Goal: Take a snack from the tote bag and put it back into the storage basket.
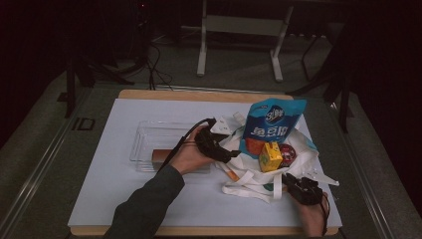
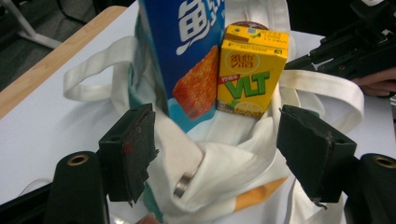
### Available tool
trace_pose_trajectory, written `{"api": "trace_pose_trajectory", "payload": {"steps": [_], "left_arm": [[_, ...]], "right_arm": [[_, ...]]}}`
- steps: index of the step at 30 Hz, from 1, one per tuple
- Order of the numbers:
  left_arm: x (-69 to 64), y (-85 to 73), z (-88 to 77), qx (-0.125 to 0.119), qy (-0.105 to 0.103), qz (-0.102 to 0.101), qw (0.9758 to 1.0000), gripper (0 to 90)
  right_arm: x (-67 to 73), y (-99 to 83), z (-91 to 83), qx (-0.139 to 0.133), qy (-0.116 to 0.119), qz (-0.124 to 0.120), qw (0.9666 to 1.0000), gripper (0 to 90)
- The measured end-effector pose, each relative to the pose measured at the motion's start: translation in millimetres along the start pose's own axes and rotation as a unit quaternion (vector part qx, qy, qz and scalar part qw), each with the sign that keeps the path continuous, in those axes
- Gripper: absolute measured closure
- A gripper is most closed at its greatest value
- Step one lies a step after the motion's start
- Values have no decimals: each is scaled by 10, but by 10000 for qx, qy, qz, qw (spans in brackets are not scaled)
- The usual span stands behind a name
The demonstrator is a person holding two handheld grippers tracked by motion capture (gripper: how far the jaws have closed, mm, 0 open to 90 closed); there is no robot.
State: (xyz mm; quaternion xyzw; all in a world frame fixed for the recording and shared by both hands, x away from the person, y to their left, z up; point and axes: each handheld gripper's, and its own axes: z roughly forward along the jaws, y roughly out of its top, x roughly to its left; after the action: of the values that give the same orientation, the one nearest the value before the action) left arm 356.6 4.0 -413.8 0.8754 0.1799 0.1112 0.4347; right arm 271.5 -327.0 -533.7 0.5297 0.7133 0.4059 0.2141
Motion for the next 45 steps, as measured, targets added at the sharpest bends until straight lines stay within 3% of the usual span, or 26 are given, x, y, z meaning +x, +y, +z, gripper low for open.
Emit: {"api": "trace_pose_trajectory", "payload": {"steps": [11,20,45], "left_arm": [[-84,78,155,17,-145,37,9999,284],[-166,144,302,49,-389,124,9992,280],[-184,271,651,-13,-691,32,9976,274]], "right_arm": [[1,0,0,3,-3,-1,10000,747],[1,1,1,-1,-3,-2,10000,747],[-7,1,1,-4,21,0,10000,742]]}}
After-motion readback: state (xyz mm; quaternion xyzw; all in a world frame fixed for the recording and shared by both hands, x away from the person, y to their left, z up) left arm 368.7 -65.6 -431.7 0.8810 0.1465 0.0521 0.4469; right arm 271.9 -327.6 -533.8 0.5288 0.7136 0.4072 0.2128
